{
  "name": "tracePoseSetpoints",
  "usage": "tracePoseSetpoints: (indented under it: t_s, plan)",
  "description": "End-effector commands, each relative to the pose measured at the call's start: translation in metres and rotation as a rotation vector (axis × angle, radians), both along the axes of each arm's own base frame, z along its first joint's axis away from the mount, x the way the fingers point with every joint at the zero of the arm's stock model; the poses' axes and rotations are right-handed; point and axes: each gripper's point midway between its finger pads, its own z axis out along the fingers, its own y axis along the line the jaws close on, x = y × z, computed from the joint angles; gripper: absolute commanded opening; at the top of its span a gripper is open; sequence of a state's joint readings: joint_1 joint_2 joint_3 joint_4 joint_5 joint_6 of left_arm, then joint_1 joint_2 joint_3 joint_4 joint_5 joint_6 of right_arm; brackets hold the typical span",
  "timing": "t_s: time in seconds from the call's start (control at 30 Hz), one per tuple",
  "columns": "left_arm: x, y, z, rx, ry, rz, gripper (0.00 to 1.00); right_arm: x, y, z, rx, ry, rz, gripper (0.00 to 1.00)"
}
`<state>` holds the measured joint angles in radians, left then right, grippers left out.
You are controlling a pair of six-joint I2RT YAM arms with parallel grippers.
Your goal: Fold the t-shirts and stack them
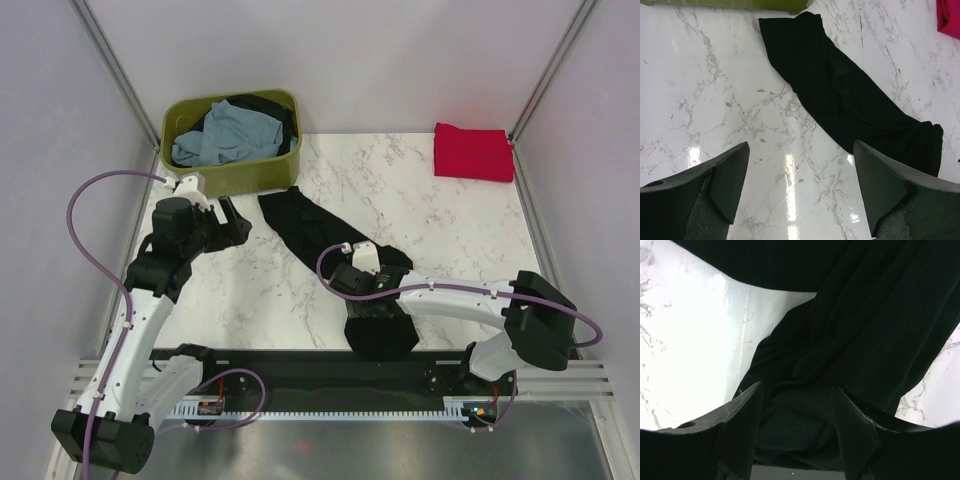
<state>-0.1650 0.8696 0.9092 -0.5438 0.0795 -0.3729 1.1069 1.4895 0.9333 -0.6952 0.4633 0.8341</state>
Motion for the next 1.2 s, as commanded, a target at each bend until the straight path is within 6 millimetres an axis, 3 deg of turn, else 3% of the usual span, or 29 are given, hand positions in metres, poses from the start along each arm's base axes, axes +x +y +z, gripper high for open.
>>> tracePoseSetpoints:
  t_s: [0.0,0.07,0.2,0.37,0.47,0.53,0.67,0.77,0.83,0.97,1.03,1.07,1.1,1.17]
  plan:
    - [0.001,-0.002,0.004,0.024,-0.034,-0.041,0.91,0.013,0.006,0.009,0.006,-0.062,-0.032,0.64]
    - [0.001,-0.002,0.003,0.024,-0.031,-0.043,0.91,0.015,0.003,0.01,-0.02,-0.073,-0.04,0.56]
    - [0.001,-0.002,0.004,0.025,-0.036,-0.04,0.91,0.019,-0.005,0.008,-0.08,-0.086,-0.047,0.24]
    - [0.0,-0.002,0.005,0.024,-0.037,-0.043,0.91,0.02,-0.021,0.007,-0.129,-0.111,-0.069,0.0]
    - [0.0,-0.002,0.005,0.026,-0.038,-0.041,0.91,0.021,-0.032,0.018,-0.146,-0.14,-0.094,0.0]
    - [0.001,-0.002,0.004,0.027,-0.036,-0.041,0.91,0.025,-0.047,0.045,-0.158,-0.202,-0.12,0.0]
    - [0.002,-0.002,0.004,0.022,-0.031,-0.031,0.87,0.035,-0.09,0.12,-0.117,-0.371,-0.24,0.0]
    - [0.006,-0.008,0.0,0.009,-0.004,-0.029,0.87,0.038,-0.129,0.157,-0.081,-0.462,-0.339,0.0]
    - [0.007,-0.02,-0.002,-0.01,0.022,-0.043,0.88,0.038,-0.148,0.17,-0.073,-0.515,-0.389,0.0]
    - [0.025,-0.041,-0.012,0.047,0.072,0.009,0.88,0.037,-0.165,0.178,-0.029,-0.574,-0.433,0.0]
    - [0.03,-0.066,-0.019,0.091,0.088,-0.011,0.88,0.038,-0.16,0.173,-0.011,-0.57,-0.41,0.0]
    - [0.041,-0.07,-0.01,0.113,0.069,0.015,0.88,0.036,-0.157,0.163,-0.013,-0.545,-0.395,0.0]
    - [0.054,-0.079,-0.033,0.156,0.132,0.015,0.88,0.036,-0.156,0.16,-0.011,-0.539,-0.392,0.0]
    - [0.078,-0.088,-0.031,0.175,0.134,0.033,0.87,0.035,-0.155,0.155,-0.014,-0.524,-0.384,0.0]
